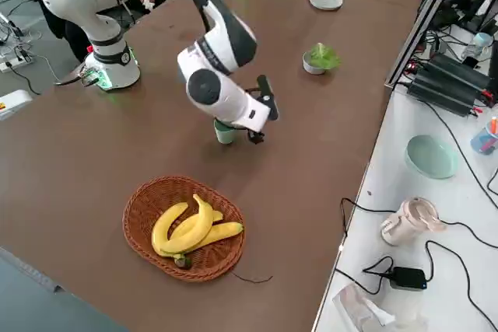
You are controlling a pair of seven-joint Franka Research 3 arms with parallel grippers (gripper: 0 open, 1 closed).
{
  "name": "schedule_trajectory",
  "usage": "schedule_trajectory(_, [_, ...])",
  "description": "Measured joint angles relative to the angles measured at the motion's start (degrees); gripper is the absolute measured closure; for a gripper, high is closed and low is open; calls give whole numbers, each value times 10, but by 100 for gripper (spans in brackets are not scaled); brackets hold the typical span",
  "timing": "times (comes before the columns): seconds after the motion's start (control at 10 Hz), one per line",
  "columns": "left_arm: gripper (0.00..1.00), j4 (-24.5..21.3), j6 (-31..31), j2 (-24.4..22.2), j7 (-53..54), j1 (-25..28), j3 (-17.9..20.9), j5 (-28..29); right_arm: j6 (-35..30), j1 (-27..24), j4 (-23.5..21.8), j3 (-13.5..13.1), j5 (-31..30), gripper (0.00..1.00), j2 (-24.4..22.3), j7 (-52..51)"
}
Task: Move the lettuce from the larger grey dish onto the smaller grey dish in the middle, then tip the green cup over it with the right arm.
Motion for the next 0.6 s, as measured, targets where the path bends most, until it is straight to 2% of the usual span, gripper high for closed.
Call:
schedule_trajectory(0.2, [0,0,0,0,0,0,0,0,31,6,8,49,-61,0,-19,231])
schedule_trajectory(0.3, [0,0,0,0,0,0,0,0,33,17,15,62,-99,0,-31,341])
schedule_trajectory(0.5, [0,0,0,0,0,0,0,0,5,42,37,69,-164,0,-56,500])
schedule_trajectory(0.6, [0,0,0,0,0,0,0,0,-24,50,53,70,-181,0,-68,547])
